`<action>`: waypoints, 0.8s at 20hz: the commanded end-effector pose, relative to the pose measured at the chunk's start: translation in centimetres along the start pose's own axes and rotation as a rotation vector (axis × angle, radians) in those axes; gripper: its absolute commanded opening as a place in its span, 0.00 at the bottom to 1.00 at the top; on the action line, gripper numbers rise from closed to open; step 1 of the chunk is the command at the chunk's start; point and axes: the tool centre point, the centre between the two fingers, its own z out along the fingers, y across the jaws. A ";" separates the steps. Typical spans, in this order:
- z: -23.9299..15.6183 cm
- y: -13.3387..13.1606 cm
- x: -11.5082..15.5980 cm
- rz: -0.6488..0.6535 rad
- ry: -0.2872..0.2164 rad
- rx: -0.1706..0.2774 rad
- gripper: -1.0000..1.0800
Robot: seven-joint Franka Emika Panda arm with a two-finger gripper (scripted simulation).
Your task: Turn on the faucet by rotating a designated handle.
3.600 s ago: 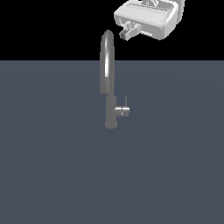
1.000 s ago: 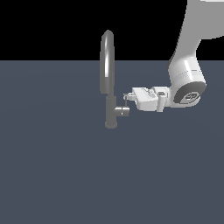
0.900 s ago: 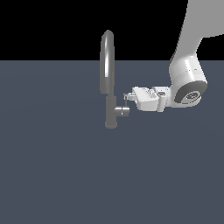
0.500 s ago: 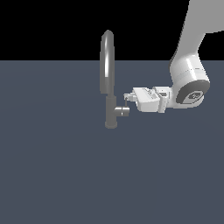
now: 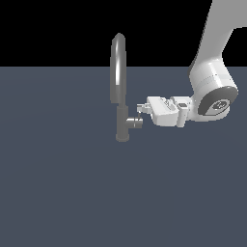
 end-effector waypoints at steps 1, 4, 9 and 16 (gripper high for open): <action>0.0 0.4 0.2 0.001 0.000 -0.001 0.00; 0.0 1.5 0.9 0.005 -0.002 -0.002 0.00; 0.0 3.5 2.0 0.010 -0.004 -0.004 0.00; 0.0 4.6 4.1 0.006 -0.003 -0.004 0.00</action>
